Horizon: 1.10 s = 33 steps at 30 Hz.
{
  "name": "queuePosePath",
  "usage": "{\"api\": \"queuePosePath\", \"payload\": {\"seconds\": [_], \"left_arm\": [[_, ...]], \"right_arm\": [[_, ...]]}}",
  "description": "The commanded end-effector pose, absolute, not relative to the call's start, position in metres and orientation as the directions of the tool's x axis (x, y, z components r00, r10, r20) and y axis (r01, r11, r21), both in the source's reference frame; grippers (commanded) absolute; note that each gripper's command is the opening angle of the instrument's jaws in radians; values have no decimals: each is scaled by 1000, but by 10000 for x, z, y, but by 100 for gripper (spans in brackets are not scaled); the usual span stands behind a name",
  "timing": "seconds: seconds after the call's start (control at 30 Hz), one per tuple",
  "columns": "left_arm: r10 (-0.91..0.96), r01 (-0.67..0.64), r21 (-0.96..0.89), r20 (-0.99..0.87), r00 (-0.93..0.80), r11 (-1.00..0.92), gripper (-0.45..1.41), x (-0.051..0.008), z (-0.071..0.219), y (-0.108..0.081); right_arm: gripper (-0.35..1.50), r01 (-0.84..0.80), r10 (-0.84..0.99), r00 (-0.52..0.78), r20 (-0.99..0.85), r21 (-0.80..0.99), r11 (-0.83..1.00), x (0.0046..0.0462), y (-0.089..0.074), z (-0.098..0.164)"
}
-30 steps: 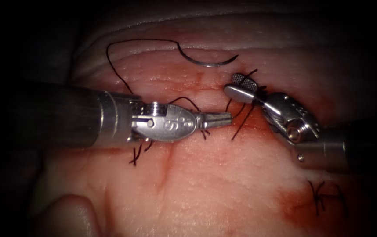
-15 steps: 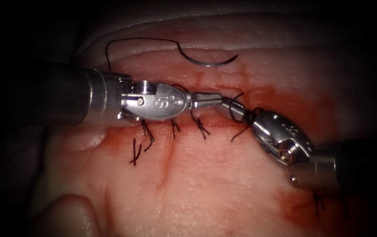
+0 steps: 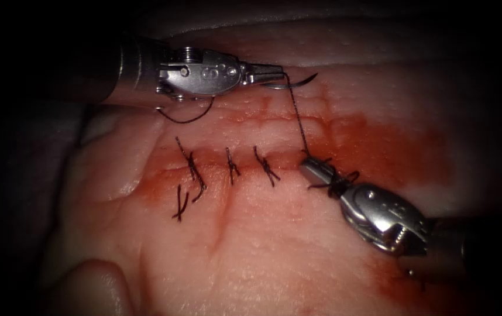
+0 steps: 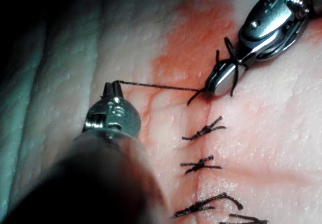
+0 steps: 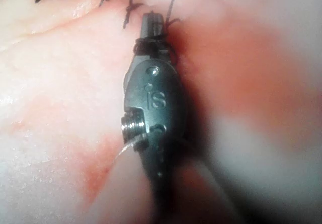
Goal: Wound Closure
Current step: Tension the suture by pulling the left tool up and the right tool down.
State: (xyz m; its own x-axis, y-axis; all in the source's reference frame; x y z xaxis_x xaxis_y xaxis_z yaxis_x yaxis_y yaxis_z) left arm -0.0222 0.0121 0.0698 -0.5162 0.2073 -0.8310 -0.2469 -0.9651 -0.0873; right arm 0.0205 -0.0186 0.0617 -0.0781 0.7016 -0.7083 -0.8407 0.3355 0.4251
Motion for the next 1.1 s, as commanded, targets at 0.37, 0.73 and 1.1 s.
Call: {"api": "queuePosePath", "payload": {"seconds": [0.37,0.73,1.1], "left_arm": [[249,-282,-113,-823,-510,-953,-45,-231,715,177],[287,-324,-134,-824,-489,-936,-45,-229,723,219],[292,-343,-126,-821,-490,-931,-45,-224,737,237]], "right_arm": [[-35,-879,761,72,-645,320,354,223,-225,605],[-35,-868,744,116,-658,296,398,226,-236,593],[-35,-859,707,141,-693,269,435,231,-251,544]]}}
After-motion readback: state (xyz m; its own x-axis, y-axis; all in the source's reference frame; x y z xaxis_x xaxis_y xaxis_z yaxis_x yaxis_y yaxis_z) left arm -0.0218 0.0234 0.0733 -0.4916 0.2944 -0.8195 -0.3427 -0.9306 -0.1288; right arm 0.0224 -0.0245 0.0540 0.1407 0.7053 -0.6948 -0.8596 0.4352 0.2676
